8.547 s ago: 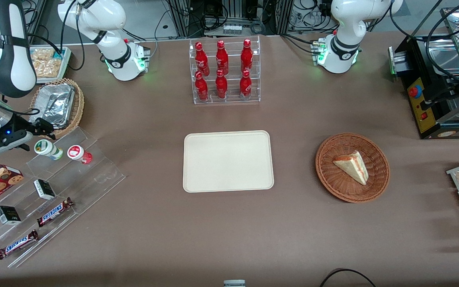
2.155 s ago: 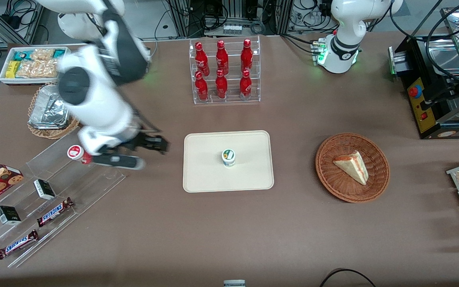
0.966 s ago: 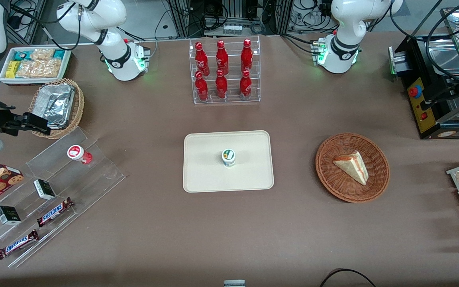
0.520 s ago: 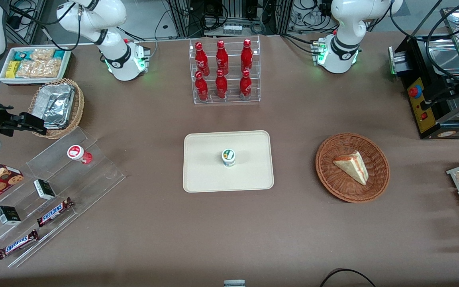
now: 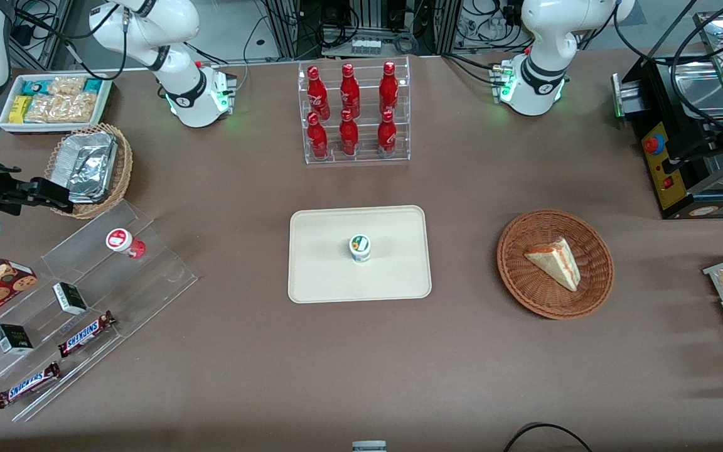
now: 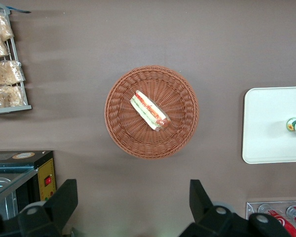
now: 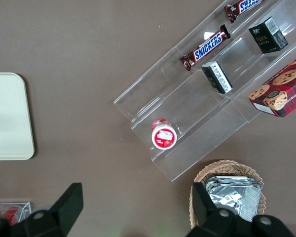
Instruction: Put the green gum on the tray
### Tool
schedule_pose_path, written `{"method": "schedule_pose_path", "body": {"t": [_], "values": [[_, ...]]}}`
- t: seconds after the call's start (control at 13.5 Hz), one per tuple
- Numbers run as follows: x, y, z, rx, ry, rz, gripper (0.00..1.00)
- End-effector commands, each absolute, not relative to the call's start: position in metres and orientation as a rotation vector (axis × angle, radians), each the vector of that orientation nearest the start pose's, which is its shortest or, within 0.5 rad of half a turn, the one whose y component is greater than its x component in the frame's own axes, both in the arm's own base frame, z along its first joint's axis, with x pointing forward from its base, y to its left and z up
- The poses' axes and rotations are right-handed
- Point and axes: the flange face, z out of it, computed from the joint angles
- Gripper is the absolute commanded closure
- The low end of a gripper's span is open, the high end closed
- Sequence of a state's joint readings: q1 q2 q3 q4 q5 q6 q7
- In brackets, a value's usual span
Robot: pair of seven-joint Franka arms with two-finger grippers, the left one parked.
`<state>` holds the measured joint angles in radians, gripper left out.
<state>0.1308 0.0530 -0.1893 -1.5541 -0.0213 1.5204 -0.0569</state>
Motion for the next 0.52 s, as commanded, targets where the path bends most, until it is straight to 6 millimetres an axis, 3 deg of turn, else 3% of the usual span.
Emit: {"method": "schedule_pose_path", "body": {"t": [0.0, 0.45], "values": [[0.5645, -0.0418, 0.6, -3.173, 0.02, 0.131, 0.01], [0.5572, -0.0329, 0.6006, -3.14, 0.07, 0.19, 0.01]]}}
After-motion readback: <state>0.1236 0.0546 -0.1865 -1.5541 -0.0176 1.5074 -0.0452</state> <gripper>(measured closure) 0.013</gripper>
